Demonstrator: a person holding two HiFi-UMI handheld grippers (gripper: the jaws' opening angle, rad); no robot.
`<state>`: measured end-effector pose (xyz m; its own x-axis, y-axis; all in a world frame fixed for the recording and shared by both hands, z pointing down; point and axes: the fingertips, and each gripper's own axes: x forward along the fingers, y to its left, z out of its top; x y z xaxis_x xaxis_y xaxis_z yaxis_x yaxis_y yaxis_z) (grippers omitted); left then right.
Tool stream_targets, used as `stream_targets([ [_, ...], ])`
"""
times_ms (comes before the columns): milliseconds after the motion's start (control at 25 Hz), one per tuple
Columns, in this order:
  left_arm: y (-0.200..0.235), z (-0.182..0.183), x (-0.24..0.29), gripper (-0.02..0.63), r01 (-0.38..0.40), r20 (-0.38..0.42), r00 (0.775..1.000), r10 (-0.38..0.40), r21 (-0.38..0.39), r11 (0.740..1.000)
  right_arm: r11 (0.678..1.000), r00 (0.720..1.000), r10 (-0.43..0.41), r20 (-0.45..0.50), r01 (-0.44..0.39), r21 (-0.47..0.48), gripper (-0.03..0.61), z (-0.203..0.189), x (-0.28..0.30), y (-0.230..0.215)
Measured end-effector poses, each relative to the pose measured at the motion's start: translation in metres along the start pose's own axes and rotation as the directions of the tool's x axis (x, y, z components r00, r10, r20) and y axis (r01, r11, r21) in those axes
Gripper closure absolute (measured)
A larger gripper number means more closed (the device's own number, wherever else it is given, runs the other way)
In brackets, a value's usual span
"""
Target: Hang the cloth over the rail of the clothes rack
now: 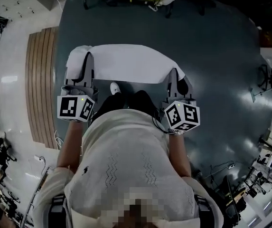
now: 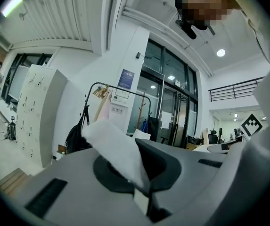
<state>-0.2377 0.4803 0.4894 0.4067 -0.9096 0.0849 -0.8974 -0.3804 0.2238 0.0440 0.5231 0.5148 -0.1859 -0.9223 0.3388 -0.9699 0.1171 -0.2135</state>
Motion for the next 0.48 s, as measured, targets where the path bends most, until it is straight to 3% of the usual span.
stream_targets([
  [480, 0.030, 0.006, 0.118, 0.600, -0.012, -0.039, 0.999, 0.013, 0.025, 1.000, 0.999, 1.000, 0.021, 0.001, -0.021, 0.024, 0.558, 0.042, 0.127, -0.038],
])
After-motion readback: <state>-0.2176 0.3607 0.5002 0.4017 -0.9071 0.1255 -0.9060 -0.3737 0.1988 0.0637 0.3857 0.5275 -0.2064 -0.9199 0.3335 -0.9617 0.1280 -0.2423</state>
